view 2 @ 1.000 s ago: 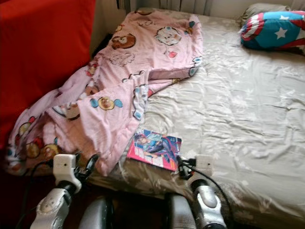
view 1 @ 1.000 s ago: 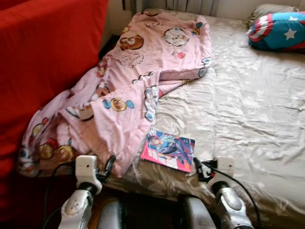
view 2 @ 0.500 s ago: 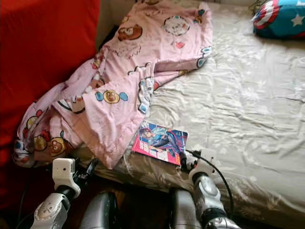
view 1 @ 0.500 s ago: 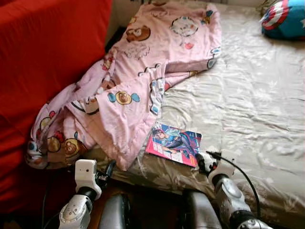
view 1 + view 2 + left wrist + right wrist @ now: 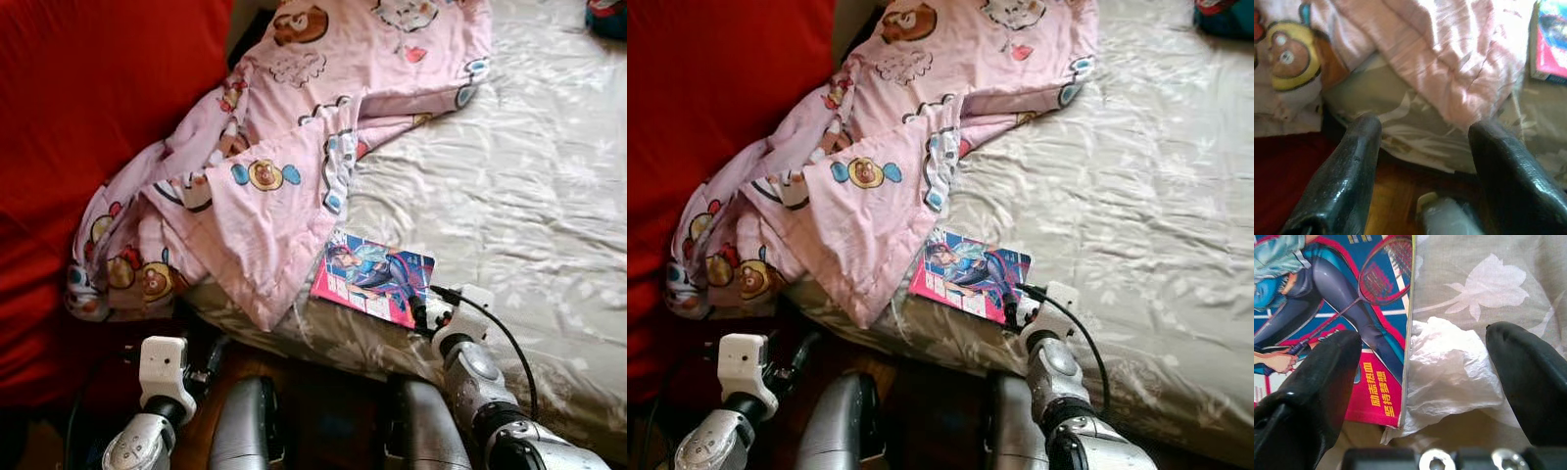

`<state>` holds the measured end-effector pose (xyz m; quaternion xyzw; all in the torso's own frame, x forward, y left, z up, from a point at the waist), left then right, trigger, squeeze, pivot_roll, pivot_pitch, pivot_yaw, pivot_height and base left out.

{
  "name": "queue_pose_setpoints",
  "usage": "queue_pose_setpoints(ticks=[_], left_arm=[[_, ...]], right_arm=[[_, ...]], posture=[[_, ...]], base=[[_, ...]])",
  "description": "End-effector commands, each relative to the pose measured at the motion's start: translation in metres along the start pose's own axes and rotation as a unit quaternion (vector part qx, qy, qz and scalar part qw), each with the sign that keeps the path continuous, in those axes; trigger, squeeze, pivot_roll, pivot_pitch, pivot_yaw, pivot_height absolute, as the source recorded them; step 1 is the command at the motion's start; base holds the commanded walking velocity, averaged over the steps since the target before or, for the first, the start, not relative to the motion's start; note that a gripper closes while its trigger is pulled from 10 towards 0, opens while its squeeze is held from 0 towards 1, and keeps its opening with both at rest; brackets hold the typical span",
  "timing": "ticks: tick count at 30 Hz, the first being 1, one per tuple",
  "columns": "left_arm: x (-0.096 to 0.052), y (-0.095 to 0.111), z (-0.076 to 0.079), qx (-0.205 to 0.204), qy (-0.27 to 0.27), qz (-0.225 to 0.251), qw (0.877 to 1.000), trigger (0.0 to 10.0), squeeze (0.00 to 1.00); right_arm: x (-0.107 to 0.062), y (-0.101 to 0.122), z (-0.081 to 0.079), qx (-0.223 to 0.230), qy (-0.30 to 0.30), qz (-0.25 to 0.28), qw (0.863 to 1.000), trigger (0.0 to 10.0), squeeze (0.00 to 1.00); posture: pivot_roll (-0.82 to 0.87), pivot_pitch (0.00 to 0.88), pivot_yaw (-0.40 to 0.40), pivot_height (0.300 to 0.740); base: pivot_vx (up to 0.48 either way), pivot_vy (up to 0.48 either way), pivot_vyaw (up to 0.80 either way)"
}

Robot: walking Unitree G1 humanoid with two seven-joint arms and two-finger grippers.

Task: Clean up the room

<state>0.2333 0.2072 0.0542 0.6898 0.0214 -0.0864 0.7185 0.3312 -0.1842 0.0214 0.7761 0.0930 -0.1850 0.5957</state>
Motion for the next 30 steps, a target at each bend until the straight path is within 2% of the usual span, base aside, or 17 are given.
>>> queue_pose_setpoints(ticks=[1,8,9,10,21,30], left_arm=[[-0.008,-0.009,-0.004,0.002,0.007,-0.026,1.0,10.0,0.0],[-0.01,-0.009,-0.003,0.003,0.007,-0.031,0.999,10.0,0.0],[-0.01,-0.008,-0.003,0.004,0.007,-0.032,0.999,10.0,0.0],[-0.011,-0.008,-0.003,0.004,0.007,-0.033,0.999,10.0,0.0],[-0.012,-0.009,-0.005,0.01,0.009,-0.039,0.999,10.0,0.0],[-0.012,-0.009,-0.002,0.012,0.005,-0.041,0.999,10.0,0.0]], right_arm=[[-0.004,-0.013,0.004,0.012,-0.013,-0.019,1.0,10.0,0.0],[-0.007,-0.025,0.006,0.014,-0.014,-0.04,0.999,10.0,0.0],[-0.008,-0.026,0.006,0.016,-0.015,-0.042,0.999,0.6,0.0],[-0.007,-0.026,0.006,0.018,-0.015,-0.042,0.999,0.0,0.0],[-0.005,-0.021,0.0,0.021,-0.011,-0.035,0.999,0.0,0.0],[-0.01,-0.034,0.003,0.015,-0.012,-0.05,0.999,0.0,0.0]], posture=[[0.14,0.358,0.068,0.613],[0.14,0.355,0.073,0.613],[0.14,0.354,0.073,0.613],[0.14,0.354,0.073,0.613],[0.15,0.349,0.08,0.613],[0.15,0.348,0.083,0.613]], base=[[0.0,0.0,0.0],[0.0,0.0,0.0],[0.0,0.0,0.0],[0.0,0.0,0.0],[0.0,0.0,0.0],[0.0,0.0,0.0]])
Point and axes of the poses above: a point about 5 cm out from each wrist's last joint towards the gripper, its own x axis pointing out of the wrist towards the gripper, its own y axis along the axis of the wrist's last joint, z = x × y, the point moved 1 cm from there along x, pointing out of the wrist towards the gripper, and after that the axes turned 3 degrees about -x, right-handed, at the moved point
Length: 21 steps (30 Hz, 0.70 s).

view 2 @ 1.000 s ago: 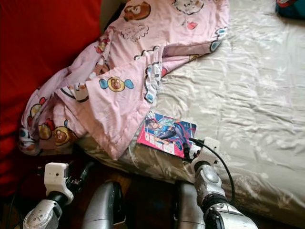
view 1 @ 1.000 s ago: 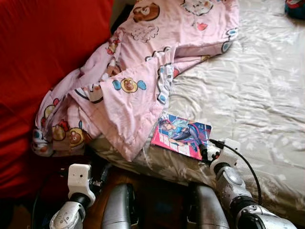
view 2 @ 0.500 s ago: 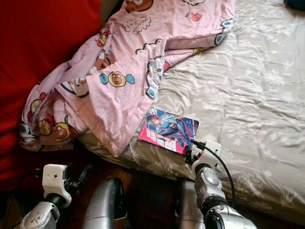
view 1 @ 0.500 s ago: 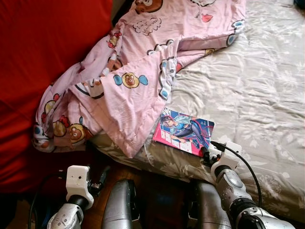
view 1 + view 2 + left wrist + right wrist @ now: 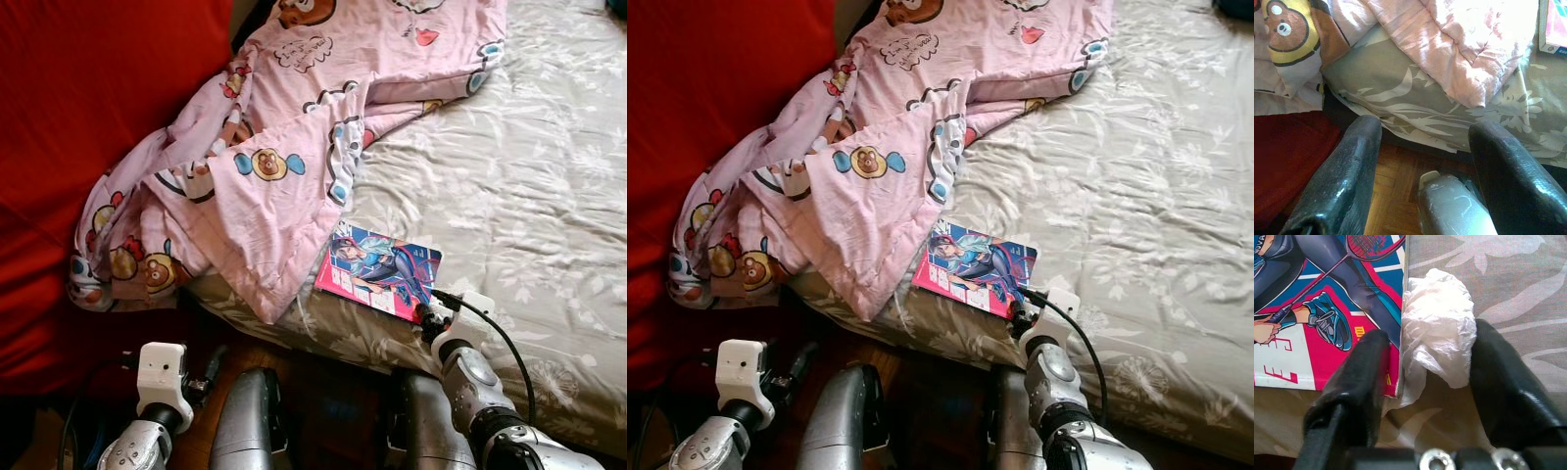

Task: Clean up the room

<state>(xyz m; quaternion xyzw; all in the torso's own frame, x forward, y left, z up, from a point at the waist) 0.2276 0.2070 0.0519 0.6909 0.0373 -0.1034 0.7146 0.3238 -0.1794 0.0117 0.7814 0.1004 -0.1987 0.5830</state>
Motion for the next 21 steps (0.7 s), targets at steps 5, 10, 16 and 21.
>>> queue_pose_setpoints(ticks=[5,10,16,21], left_arm=[[-0.0071,-0.0063,-0.0034,0.011,0.007,-0.019,1.0,10.0,0.0],[-0.0063,-0.0066,-0.0019,0.012,0.007,-0.019,1.0,10.0,0.0],[-0.0055,-0.0071,-0.0014,0.012,0.01,-0.018,1.0,10.0,0.0],[-0.0042,-0.0075,-0.0021,0.012,0.017,-0.017,1.0,10.0,0.0]], right_arm=[[-0.0068,-0.0233,0.0051,0.002,-0.01,-0.037,0.999,0.0,0.0],[-0.0065,-0.0226,0.004,0.001,-0.008,-0.035,0.999,0.0,0.0],[-0.0066,-0.0227,0.0042,0.0,-0.011,-0.034,0.999,0.0,0.0],[-0.007,-0.0219,0.0074,-0.004,-0.019,-0.03,0.999,0.0,0.0]], posture=[[0.15,0.347,0.083,0.613],[0.15,0.343,0.081,0.613],[0.15,0.34,0.078,0.613],[0.15,0.331,0.073,0.613]], base=[[0.0,0.0,0.0],[0.0,0.0,0.0],[0.0,0.0,0.0],[0.0,0.0,0.0]])
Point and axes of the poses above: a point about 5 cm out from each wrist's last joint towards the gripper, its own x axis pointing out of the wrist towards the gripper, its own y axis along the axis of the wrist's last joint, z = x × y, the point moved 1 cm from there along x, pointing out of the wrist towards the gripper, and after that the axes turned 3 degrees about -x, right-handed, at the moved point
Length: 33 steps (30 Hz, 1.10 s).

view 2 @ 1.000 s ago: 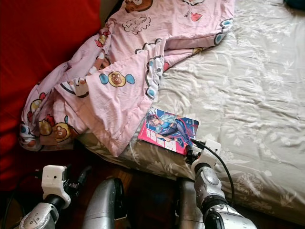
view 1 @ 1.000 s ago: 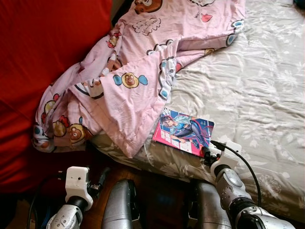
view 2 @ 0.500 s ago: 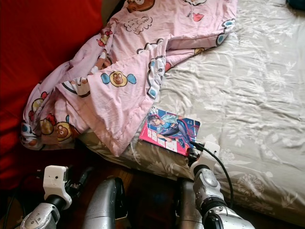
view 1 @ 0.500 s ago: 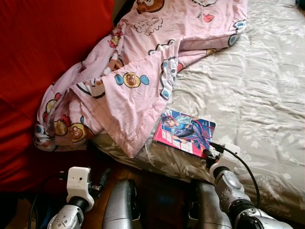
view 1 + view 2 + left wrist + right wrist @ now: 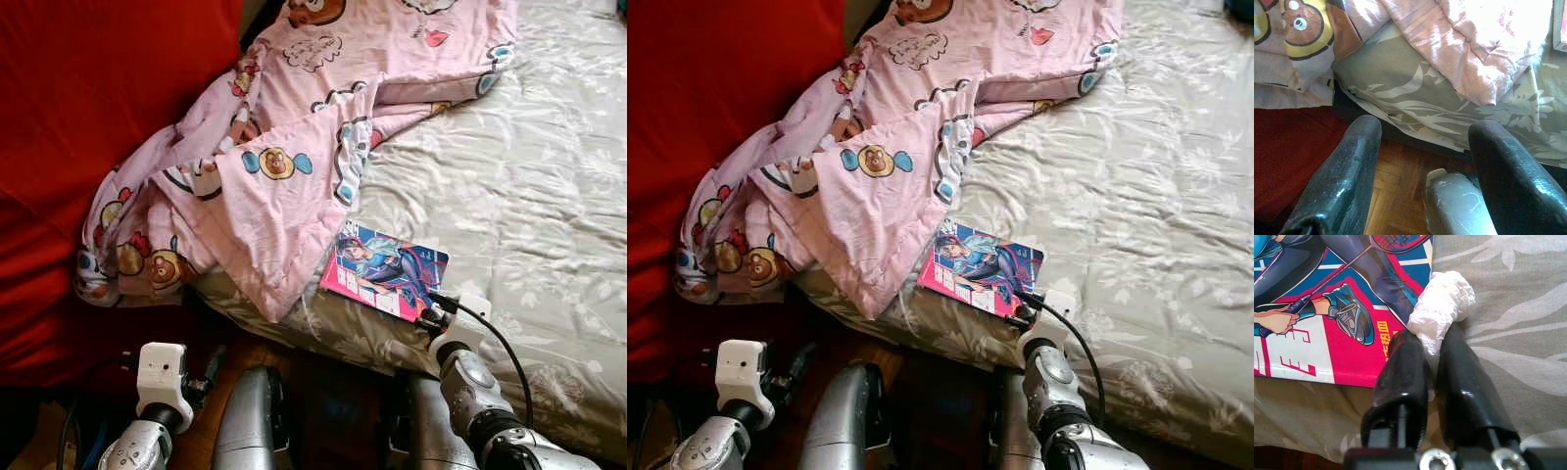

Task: Clean up the room

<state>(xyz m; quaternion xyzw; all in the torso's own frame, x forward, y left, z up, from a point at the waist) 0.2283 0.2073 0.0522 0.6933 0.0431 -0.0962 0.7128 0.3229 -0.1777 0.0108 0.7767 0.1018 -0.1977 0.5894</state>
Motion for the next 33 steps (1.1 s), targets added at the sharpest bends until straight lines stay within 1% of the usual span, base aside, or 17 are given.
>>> queue_pose_setpoints(ticks=[1,4,6,13,14,15,16,18,19,23,26,27,28,29,30,31,33], left_arm=[[-0.005,-0.008,-0.002,0.011,0.008,-0.018,1.0,10.0,0.0],[-0.003,-0.008,-0.001,0.01,0.009,-0.017,1.0,10.0,0.0],[0.001,-0.009,0.0,0.007,0.01,-0.015,1.0,10.0,0.0],[0.009,-0.007,-0.004,0.003,0.026,-0.005,1.0,10.0,0.0],[0.013,-0.007,-0.004,-0.001,0.029,-0.001,1.0,10.0,0.0],[0.015,-0.007,-0.003,-0.001,0.029,0.0,1.0,10.0,0.0],[0.017,-0.007,-0.002,-0.003,0.029,0.002,1.0,10.0,0.0],[0.02,-0.007,0.0,-0.006,0.029,0.004,1.0,10.0,0.0],[0.022,-0.008,0.001,-0.007,0.03,0.004,1.0,10.0,0.0],[0.022,-0.009,0.001,-0.009,0.032,0.004,0.999,10.0,0.0],[0.023,-0.011,0.0,-0.011,0.04,0.006,0.999,10.0,0.0],[0.022,-0.012,0.0,-0.011,0.043,0.007,0.999,10.0,0.0],[0.022,-0.012,-0.001,-0.013,0.047,0.007,0.999,10.0,0.0],[0.022,-0.013,-0.003,-0.016,0.054,0.007,0.998,10.0,0.0],[0.022,-0.013,-0.003,-0.016,0.054,0.007,0.998,10.0,0.0],[0.022,-0.014,-0.004,-0.018,0.059,0.008,0.998,10.0,0.0],[0.022,-0.015,-0.005,-0.018,0.063,0.008,0.998,10.0,0.0]], right_arm=[[-0.006,-0.02,0.008,0.004,-0.019,-0.03,0.999,0.0,0.0],[-0.007,-0.018,0.013,0.007,-0.029,-0.022,0.999,0.0,0.0],[-0.008,-0.015,0.018,0.012,-0.04,-0.005,0.999,0.0,0.0],[-0.011,-0.013,0.022,-0.009,-0.03,0.024,0.999,0.0,0.0],[-0.013,-0.013,0.025,-0.014,-0.026,0.041,0.999,0.0,0.0],[-0.014,-0.013,0.026,-0.014,-0.026,0.046,0.999,0.0,0.0],[-0.016,-0.012,0.026,-0.022,-0.02,0.058,0.998,0.0,0.0],[-0.019,-0.012,0.026,-0.038,-0.009,0.077,0.996,0.0,0.0],[-0.022,-0.012,0.026,-0.04,-0.006,0.087,0.995,0.0,0.0],[-0.025,-0.013,0.024,-0.043,0.004,0.099,0.994,0.0,0.0],[-0.03,-0.017,0.017,-0.058,0.041,0.105,0.992,0.0,0.0],[-0.032,-0.02,0.015,-0.056,0.053,0.101,0.992,0.7,0.0],[-0.033,-0.024,0.013,-0.055,0.065,0.095,0.992,4.7,0.0],[-0.034,-0.029,0.014,-0.065,0.066,0.082,0.992,10.0,0.0],[-0.034,-0.029,0.014,-0.065,0.066,0.082,0.992,10.0,0.0],[-0.033,-0.033,0.016,-0.071,0.059,0.067,0.993,10.0,0.0],[-0.033,-0.036,0.017,-0.065,0.049,0.058,0.995,10.0,0.0]], posture=[[0.15,0.331,0.073,0.613],[0.14,0.325,0.068,0.613],[0.13,0.309,0.06,0.613],[0.11,0.286,0.043,0.613],[0.08,0.271,0.032,0.613],[0.08,0.269,0.03,0.613],[0.07,0.263,0.026,0.613],[0.05,0.254,0.019,0.613],[0.05,0.252,0.017,0.613],[0.03,0.243,0.008,0.613],[0.03,0.235,-0.003,0.613],[0.03,0.233,-0.005,0.613],[0.02,0.231,-0.008,0.613],[0.03,0.23,-0.01,0.613],[0.03,0.23,-0.01,0.613],[0.03,0.23,-0.011,0.618],[0.02,0.224,-0.014,0.628]], base=[[0.0,0.0,0.0],[0.0,0.0,0.0],[0.0,0.0,0.0],[0.0,0.0,0.0],[0.0,0.0,0.0],[0.0,0.0,0.0],[0.0,0.0,0.0],[0.0,0.0,0.0],[0.0,0.0,0.0],[0.0,0.0,0.0],[0.0,0.0,0.0],[0.0,0.0,0.0],[0.0,0.0,0.0],[0.0,0.0,0.0],[0.0,0.0,0.0],[0.0,0.0,0.0],[0.0,0.0,0.0]])
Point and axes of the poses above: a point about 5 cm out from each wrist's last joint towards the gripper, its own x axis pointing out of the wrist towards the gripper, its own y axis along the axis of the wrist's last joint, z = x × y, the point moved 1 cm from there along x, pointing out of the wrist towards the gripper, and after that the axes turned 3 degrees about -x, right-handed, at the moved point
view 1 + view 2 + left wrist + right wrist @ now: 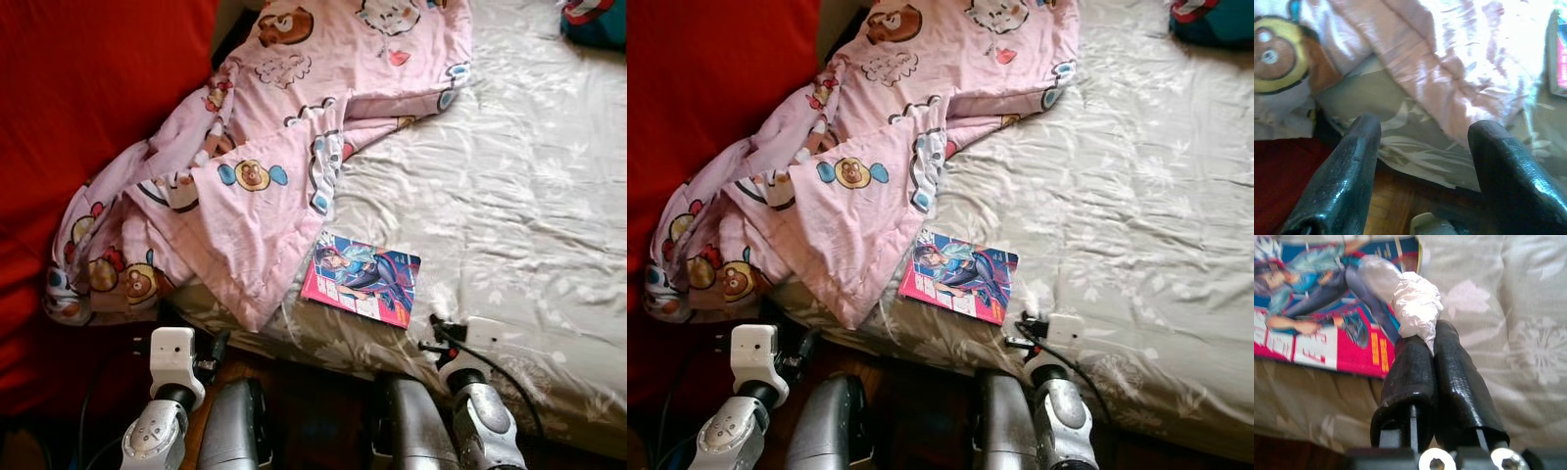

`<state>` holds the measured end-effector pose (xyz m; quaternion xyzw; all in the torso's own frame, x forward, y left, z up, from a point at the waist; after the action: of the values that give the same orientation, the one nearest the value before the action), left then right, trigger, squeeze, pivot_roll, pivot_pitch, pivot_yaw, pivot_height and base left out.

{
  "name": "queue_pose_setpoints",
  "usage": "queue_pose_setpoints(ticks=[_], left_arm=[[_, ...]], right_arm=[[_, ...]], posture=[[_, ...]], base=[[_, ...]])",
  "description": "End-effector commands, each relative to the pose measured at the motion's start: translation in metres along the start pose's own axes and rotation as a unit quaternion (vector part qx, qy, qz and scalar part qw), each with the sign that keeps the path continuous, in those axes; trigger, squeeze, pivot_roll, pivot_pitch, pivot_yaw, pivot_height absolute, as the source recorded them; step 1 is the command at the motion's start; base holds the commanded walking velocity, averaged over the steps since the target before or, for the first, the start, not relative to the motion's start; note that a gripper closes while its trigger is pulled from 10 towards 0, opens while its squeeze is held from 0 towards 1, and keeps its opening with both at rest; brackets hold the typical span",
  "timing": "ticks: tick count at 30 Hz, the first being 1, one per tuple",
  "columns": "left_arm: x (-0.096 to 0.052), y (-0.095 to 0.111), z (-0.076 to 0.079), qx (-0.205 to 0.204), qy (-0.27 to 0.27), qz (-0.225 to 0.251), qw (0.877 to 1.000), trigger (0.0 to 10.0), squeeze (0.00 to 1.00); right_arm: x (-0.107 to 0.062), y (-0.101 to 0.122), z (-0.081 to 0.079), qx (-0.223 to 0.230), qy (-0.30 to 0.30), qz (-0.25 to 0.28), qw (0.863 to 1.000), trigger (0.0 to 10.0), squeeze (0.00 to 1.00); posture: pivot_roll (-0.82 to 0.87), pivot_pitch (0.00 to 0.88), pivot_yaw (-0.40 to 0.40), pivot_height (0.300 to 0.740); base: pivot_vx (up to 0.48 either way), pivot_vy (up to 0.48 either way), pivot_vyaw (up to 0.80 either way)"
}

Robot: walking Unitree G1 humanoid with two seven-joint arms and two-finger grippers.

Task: Clean up the room

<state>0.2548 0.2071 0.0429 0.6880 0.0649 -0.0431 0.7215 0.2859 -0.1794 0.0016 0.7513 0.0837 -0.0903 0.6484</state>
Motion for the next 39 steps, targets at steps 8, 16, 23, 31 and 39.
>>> queue_pose_setpoints(ticks=[8,16,23,31,39], left_arm=[[-0.019,-0.009,-0.047,0.004,0.081,-0.024,0.996,10.0,0.0],[-0.057,-0.057,-0.045,0.024,0.02,-0.149,0.988,10.0,0.0],[-0.075,-0.105,-0.03,0.012,-0.028,-0.273,0.961,10.0,0.0],[-0.071,-0.13,-0.004,-0.009,-0.056,-0.299,0.953,10.0,0.0],[-0.068,-0.128,-0.019,-0.054,0.005,-0.262,0.964,10.0,0.0]], right_arm=[[-0.011,-0.019,0.008,-0.024,-0.002,-0.044,0.999,10.0,0.0],[-0.023,-0.034,0.022,-0.028,-0.032,-0.074,0.996,10.0,0.0],[-0.026,-0.04,0.022,-0.025,-0.035,-0.086,0.995,10.0,0.0],[-0.032,-0.05,0.032,-0.018,-0.059,-0.118,0.991,10.0,0.0],[-0.035,-0.056,0.036,-0.019,-0.068,-0.145,0.987,10.0,0.0]], posture=[[0.02,0.201,-0.009,0.673],[0.02,0.194,0.015,0.713],[0.02,0.189,0.015,0.74],[0.0,0.181,0.003,0.74],[-0.01,0.168,-0.004,0.74]], base=[[0.0,0.0,0.0],[0.0,0.0,0.0],[0.0,0.0,0.0],[0.0,0.0,0.0],[0.0,0.0,0.0]])
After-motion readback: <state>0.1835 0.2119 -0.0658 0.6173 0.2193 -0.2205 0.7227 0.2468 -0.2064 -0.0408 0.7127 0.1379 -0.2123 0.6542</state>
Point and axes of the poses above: a point about 5 cm out from each wrist's last joint towards the gripper, its own x axis pointing out of the wrist towards the gripper, its own y axis along the axis of the wrist's last joint, z = x × y, the point moved 1 cm from there along x, pointing out of the wrist towards the gripper, and after that the axes turned 3 degrees about -x, right-handed, at the moved point
